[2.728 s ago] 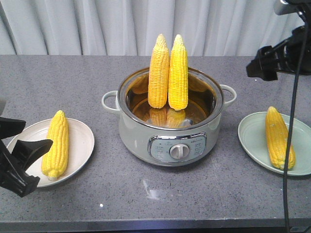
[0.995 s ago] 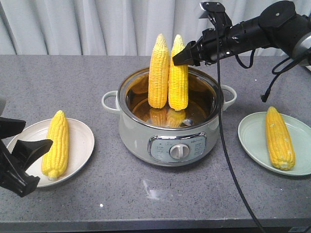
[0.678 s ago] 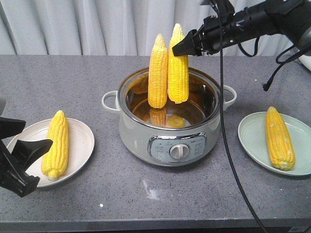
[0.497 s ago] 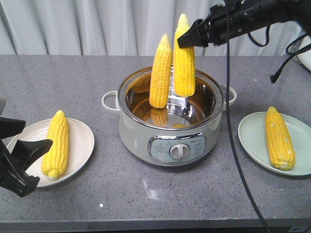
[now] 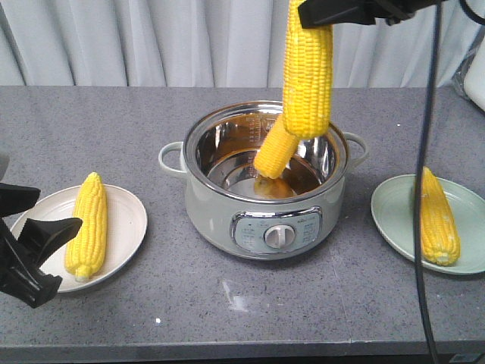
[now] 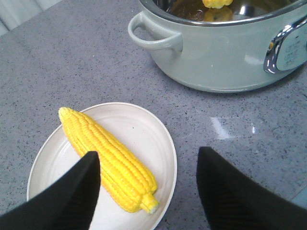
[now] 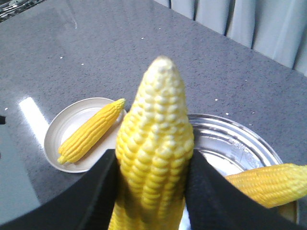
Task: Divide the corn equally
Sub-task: 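Grasp the paler corn cob with the right gripper and lift it out, then reach the left gripper into the pot to the last corn cob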
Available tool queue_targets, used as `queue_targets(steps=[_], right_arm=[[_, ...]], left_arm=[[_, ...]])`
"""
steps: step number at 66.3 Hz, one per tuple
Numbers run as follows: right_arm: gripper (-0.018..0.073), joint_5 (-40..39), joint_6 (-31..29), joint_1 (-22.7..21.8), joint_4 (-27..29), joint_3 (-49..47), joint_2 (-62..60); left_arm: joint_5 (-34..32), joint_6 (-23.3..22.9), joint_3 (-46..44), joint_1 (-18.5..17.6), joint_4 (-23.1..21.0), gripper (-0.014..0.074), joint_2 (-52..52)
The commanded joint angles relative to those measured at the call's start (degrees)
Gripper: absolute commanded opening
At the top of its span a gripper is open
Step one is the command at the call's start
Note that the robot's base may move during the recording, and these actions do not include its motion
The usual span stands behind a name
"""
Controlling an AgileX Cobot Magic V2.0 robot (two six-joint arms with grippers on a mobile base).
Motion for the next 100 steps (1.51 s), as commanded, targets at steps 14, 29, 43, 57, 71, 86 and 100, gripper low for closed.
queue_targets(steps=[14,29,43,57,71,86,100], right_arm=[[0.0204,-5.9,-3.8,-0.4,3.3,16.1,-18.0],[0.0204,-7.9,-4.6,-0.4,3.1,26.8,-28.5],[0.0204,-8.3,-4.5,-0.4,3.0,33.4,-35.3],[0.0204,-9.2,-5.3,-0.4,3.0,39.3,-40.0],[0.0204,-9.5,-5.9,-0.4,2.8,40.4,-42.2],[0.0204,-9.4,-6.0,-0.4,3.2,40.4,-42.2],[0.0204,-9.4,-6.0,-0.4,3.2,40.4,-42.2]], left_arm=[[-4.0,-0.2,-1.3,-0.3,0.2,0.0417,-0.5],[-4.0,-0.2,-1.3,-0.3,0.2,0.0417,-0.5],[-4.0,-0.2,-1.3,-0.3,0.2,0.0417,-0.5],[-4.0,-0.2,-1.3,-0.3,0.2,0.0417,-0.5],[-4.0,-0.2,-1.3,-0.3,0.2,0.0417,-0.5],[-4.5,-0.2,-1.3,-0.3,0.1,0.0417,-0.5],[-5.2,-0.3,-1.3,-0.3,-0.1,0.0417,-0.5]])
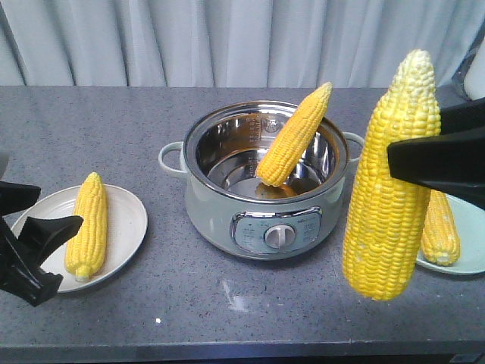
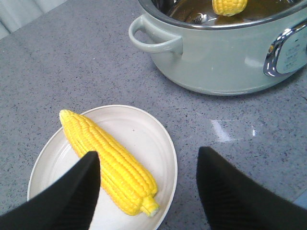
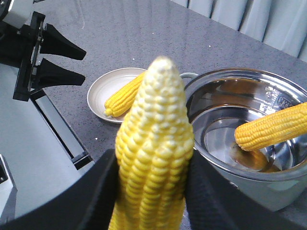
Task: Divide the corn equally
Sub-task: 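Reach the left gripper into the pot to the last corn cob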
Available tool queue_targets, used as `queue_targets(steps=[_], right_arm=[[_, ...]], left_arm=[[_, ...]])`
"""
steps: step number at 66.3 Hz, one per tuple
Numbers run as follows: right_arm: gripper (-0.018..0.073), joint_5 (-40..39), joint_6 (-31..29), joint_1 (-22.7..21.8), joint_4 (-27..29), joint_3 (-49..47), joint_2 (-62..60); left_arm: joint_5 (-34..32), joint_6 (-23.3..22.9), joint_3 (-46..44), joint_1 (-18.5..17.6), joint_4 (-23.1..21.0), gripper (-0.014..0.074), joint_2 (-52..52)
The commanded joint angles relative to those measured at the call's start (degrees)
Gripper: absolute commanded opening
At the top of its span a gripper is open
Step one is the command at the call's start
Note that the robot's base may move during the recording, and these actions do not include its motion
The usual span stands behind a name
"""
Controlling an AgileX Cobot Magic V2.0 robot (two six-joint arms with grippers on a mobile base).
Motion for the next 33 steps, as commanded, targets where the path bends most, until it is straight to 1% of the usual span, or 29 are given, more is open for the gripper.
queue_targets(steps=[1,7,14,17,21,27,33], right_arm=[[0.0204,-3.3,-0.5,-0.4,3.1,-1.3,-0.5],[0.0204,-3.3,-0.5,-0.4,3.1,-1.3,-0.5],[0.0204,-3.3,-0.5,-0.4,3.1,-1.3,-0.5],[0.0204,-3.3,-0.5,-0.4,3.1,-1.3,-0.5],[0.0204,-3.3,-0.5,-0.4,3.1,-1.3,-0.5],[0.0204,-3.3,-0.4,-0.4,3.1,-1.3,-0.5],[0.0204,-3.3,-0.4,-0.4,3.1,-1.3,-0.5]], left_arm=[[-4.9,-0.3,-1.3,-0.3,-0.1,0.0417,-0.5],[-8.7,-0.3,-1.3,-0.3,-0.6,0.0417,-0.5],[-12.7,-0.2,-1.6,-0.3,-3.6,0.0417,-0.4],[-13.1,0.0,-2.0,-0.3,-4.6,0.0417,-0.2],[-12.0,0.9,-3.7,-0.3,-5.5,0.0417,0.4],[-9.4,4.5,-7.7,-0.3,-7.5,0.0417,2.0],[-6.7,8.4,-12.7,-0.3,-11.6,0.0417,4.1]])
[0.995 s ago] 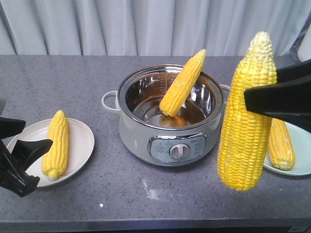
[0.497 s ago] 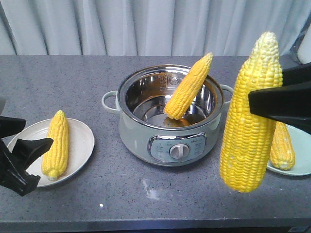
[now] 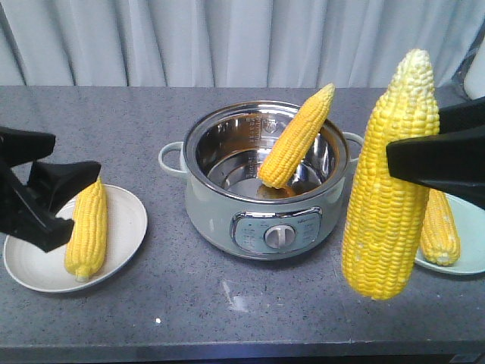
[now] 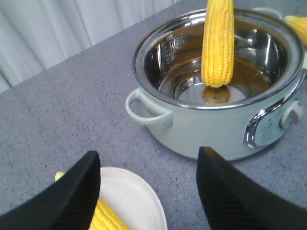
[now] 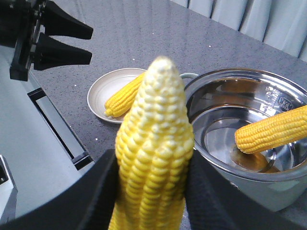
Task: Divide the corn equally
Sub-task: 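Reach the left gripper into the pot to the last corn cob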
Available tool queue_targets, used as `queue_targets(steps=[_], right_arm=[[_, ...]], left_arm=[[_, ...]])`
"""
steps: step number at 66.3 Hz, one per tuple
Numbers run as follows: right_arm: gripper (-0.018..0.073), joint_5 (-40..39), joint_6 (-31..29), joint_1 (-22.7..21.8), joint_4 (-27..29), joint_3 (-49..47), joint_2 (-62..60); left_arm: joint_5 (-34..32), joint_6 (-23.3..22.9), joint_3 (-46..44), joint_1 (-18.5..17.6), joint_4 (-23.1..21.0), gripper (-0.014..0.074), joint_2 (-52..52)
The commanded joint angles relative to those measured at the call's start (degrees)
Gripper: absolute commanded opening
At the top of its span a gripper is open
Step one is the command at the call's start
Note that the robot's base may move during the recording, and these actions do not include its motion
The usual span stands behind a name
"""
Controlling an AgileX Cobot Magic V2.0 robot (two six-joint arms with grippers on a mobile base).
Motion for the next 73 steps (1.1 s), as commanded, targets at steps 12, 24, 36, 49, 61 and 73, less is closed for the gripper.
queue_targets(steps=[12,24,36,49,61,73], right_arm=[[0.0204,-3.2,-0.4,-0.4,2.9,-1.3,-0.5],[0.0204,-3.2,-0.4,-0.4,2.9,-1.3,-0.5],[0.0204,-3.2,-0.4,-0.4,2.9,-1.3,-0.5],[0.0204,-3.2,-0.4,-0.4,2.9,-1.3,-0.5],[0.0204,-3.2,-0.4,-0.4,3.0,-1.3,-0.5],[0.0204,-3.2,-0.4,-0.4,3.0,-1.3,-0.5]], left_arm=[[1.5,14.5,-14.2,-0.3,-15.5,0.0417,7.9],[5.4,21.8,-21.9,-0.3,-22.3,0.0435,16.5],[6.6,21.8,-28.7,-0.9,-22.1,0.0558,25.8],[6.3,22.1,-34.2,-3.8,-21.1,0.0611,34.3],[6.7,22.1,-39.0,-4.9,-20.9,0.0611,40.9],[6.7,21.7,-43.4,-4.9,-21.2,0.0610,46.0]])
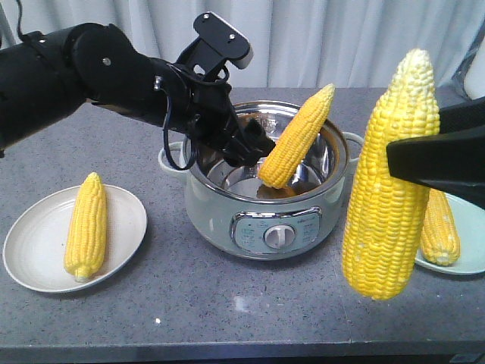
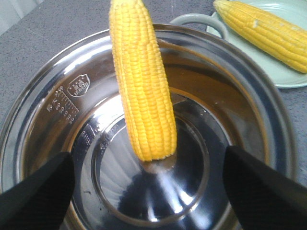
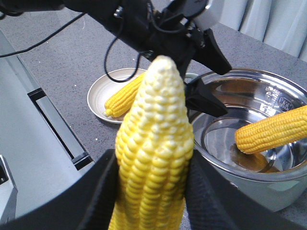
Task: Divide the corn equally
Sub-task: 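Reach the left gripper into the pot to the last corn cob, then grasp the last corn cob with the left gripper and lift it up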
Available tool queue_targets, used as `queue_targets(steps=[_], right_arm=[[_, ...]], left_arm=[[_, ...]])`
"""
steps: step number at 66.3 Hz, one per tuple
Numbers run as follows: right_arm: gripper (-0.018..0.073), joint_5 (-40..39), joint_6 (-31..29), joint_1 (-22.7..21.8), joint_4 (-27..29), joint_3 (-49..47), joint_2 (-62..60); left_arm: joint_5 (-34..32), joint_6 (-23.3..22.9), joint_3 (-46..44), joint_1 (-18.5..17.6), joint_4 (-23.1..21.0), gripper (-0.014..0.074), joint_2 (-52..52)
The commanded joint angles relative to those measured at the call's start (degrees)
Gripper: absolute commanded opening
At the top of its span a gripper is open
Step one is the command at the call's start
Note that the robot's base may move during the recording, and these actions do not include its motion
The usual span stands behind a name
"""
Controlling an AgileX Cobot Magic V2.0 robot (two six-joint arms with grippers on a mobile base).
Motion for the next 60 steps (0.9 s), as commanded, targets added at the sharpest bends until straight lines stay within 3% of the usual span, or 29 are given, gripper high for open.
queue_targets(steps=[1,19,60], right_arm=[[0.0204,-3.2,-0.4,-0.4,3.0,-1.3,-0.5],[0.0204,-3.2,-0.4,-0.4,3.0,-1.3,-0.5],[0.0204,-3.2,-0.4,-0.4,3.0,-1.3,-0.5]], left_arm=[[-2.9,-0.2,-3.8,-0.3,-1.4,0.0609,-0.4],[-3.5,-0.2,-9.5,-0.8,-5.3,0.0607,4.6],[-5.9,-1.8,-17.1,-1.5,-5.3,0.0593,15.0]])
